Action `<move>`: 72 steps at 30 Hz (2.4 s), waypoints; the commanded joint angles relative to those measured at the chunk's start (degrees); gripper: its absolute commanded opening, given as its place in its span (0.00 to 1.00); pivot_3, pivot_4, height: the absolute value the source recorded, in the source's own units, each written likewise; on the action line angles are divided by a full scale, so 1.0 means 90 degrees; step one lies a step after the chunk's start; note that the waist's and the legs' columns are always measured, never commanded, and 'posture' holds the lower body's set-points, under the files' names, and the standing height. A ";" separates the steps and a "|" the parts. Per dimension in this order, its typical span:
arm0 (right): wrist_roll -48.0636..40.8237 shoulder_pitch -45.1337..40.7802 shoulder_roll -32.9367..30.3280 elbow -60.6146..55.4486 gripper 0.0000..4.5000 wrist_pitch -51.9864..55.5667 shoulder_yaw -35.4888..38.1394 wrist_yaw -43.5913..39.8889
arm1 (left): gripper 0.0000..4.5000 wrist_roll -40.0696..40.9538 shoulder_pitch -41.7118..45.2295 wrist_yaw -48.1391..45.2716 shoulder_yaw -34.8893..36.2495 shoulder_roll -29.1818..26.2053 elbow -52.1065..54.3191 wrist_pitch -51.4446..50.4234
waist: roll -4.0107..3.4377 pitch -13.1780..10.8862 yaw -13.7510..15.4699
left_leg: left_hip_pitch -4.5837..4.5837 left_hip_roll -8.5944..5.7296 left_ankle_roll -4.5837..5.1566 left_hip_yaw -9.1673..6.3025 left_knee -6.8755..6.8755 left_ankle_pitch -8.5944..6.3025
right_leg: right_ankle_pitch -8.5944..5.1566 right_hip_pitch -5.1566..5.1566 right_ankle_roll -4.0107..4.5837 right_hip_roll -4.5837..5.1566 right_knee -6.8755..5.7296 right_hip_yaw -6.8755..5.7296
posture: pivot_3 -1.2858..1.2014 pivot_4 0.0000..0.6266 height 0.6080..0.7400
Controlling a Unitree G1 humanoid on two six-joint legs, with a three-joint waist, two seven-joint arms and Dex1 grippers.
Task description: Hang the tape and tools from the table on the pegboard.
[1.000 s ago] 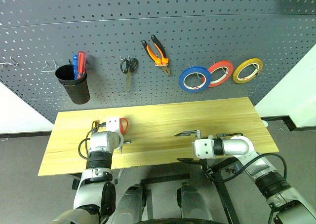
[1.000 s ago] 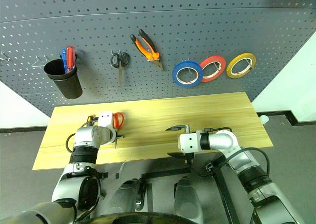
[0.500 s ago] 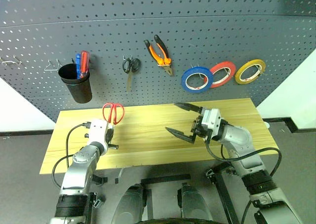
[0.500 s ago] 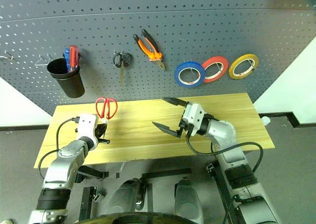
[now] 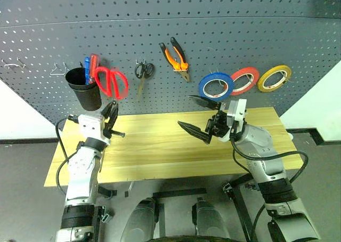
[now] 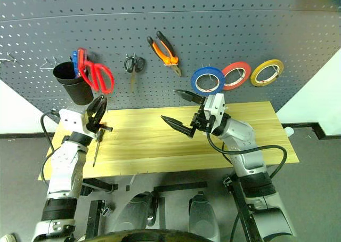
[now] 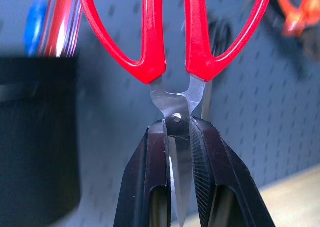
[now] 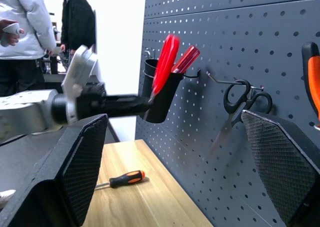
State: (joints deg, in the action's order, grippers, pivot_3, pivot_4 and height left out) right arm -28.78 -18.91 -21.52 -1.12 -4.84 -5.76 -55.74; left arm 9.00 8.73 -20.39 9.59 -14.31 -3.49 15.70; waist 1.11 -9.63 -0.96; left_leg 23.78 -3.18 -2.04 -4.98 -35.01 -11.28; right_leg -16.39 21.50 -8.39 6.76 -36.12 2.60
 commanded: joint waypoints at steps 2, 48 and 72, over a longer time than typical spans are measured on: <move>0.0044 -0.0064 0.0054 -0.0260 1.00 -0.0075 0.0136 -0.0004 | 0.05 -0.0468 0.0464 0.0214 -0.0183 -0.0123 -0.0261 0.0111 | 0.0000 0.0000 0.0001 | 0.0000 0.0000 0.0001 0.0005 0.0000 0.0001 | 0.0003 0.0001 -0.0006 -0.0006 -0.0003 -0.0001 | 0.49 0.18 0.91; 0.1281 0.1523 -0.0566 -0.0218 1.00 -0.0874 -0.0089 -0.0489 | 0.99 -0.0618 0.2970 0.0694 0.0327 -0.1184 -0.5710 -0.4820 | 0.0007 -0.0002 -0.0026 | -0.0015 -0.0002 -0.0002 0.0000 -0.0013 0.0003 | 0.0011 -0.0009 -0.0023 -0.0009 -0.0026 -0.0006 | 0.49 0.24 0.91; 0.1149 0.1668 -0.0833 -0.0350 1.00 -0.0578 -0.0098 -0.0620 | 0.11 -0.0401 0.3049 0.0166 0.0352 -0.1306 -0.6430 -0.3792 | 0.0009 -0.0003 -0.0033 | -0.0015 -0.0001 -0.0001 0.0001 -0.0012 0.0002 | 0.0011 -0.0010 -0.0024 -0.0007 -0.0024 -0.0006 | 0.48 0.24 0.91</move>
State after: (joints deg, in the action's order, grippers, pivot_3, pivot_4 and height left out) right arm -17.23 -3.23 -28.63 -2.07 -9.78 -6.94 -61.12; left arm 4.49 37.56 -17.05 12.63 -25.07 -65.35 -20.91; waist 1.20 -9.66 -1.26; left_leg 23.65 -3.18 -2.05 -4.96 -35.11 -11.26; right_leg -16.28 21.41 -8.60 6.70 -36.33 2.55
